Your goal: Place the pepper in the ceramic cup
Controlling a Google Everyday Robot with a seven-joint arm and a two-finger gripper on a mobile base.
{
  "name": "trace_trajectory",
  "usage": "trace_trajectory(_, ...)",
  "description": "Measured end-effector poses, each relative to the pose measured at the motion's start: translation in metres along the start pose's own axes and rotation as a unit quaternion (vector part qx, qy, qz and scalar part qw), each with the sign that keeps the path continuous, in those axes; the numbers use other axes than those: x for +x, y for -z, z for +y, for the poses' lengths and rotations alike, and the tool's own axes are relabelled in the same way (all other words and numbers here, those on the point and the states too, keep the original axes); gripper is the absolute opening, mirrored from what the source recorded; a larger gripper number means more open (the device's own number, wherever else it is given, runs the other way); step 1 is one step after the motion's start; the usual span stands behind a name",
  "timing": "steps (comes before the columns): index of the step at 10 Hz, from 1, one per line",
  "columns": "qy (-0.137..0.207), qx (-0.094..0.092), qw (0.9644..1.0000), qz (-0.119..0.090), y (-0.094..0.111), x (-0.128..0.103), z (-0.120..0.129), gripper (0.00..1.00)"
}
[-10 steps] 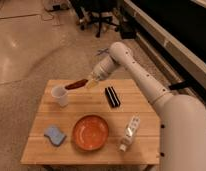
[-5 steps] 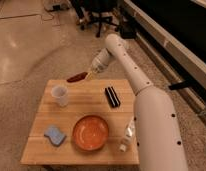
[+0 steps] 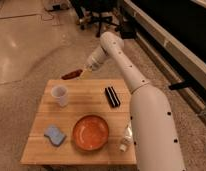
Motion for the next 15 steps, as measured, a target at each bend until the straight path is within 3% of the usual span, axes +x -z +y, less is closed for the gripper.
trace_trajectory(2,0.012,-0.021,0.9997,-0.005,-0.002,0.002,-0.006,0.0)
trace_trajectory(6,0.04,-0.064,0.9965,-0.037,-0.013,-0.007,-0.022,0.0)
trace_trajectory(11,0.066,-0.068,0.9935,-0.064,-0.034,-0.004,-0.045,0.0)
trace_trajectory(15,0.083,-0.063,0.9908,-0.086,-0.048,-0.004,-0.042,0.0)
